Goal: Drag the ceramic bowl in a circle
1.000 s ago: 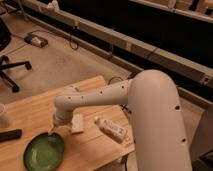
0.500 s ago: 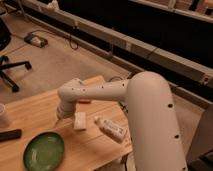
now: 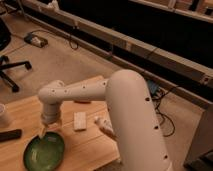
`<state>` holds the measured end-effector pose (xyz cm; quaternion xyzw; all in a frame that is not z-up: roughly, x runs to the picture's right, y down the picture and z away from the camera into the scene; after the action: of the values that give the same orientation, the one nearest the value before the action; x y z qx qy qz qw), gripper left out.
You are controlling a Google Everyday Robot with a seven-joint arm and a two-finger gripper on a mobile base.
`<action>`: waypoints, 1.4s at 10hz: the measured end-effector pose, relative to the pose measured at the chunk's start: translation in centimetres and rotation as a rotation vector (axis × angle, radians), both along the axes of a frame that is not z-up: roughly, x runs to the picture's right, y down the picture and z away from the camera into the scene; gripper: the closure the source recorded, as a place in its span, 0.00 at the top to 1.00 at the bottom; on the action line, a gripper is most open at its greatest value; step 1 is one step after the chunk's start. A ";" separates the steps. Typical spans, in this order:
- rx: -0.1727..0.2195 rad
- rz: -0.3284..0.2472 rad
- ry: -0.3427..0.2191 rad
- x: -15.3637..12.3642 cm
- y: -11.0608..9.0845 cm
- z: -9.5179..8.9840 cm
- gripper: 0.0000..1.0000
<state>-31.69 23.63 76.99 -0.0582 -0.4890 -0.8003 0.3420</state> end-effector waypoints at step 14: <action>0.124 -0.258 0.165 0.7 2.0 1.6 0.00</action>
<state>-30.94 25.65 78.61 -0.1649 -0.3974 -0.8588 0.2782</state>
